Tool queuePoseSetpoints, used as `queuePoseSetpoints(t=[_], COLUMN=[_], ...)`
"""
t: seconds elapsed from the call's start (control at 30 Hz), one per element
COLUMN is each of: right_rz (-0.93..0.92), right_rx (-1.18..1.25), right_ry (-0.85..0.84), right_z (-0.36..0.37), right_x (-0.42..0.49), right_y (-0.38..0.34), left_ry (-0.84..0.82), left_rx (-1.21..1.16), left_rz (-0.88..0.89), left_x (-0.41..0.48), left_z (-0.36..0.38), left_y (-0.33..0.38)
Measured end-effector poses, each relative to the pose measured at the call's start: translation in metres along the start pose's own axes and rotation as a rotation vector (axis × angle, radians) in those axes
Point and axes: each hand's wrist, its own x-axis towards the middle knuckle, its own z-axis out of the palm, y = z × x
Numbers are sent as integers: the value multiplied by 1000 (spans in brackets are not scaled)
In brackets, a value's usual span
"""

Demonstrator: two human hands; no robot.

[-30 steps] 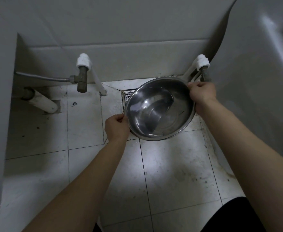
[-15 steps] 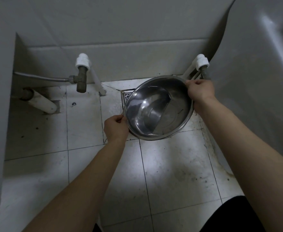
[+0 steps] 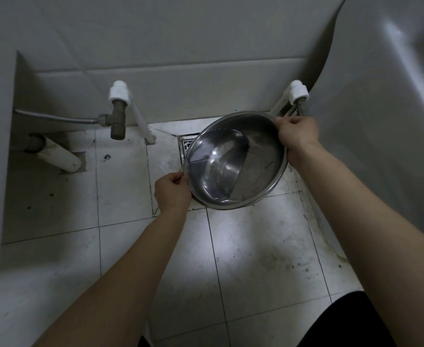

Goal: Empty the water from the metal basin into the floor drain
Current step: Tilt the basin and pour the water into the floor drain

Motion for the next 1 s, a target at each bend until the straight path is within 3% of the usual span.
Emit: queuePoseSetpoints(t=[1.0], right_rz=[-1], right_rx=[-23], right_ry=[-58], right_z=[0], right_x=[-6], right_y=[-7], left_ry=[0], left_rx=[-44], left_rz=[-19], left_x=[12], left_z=[5], left_y=[-13])
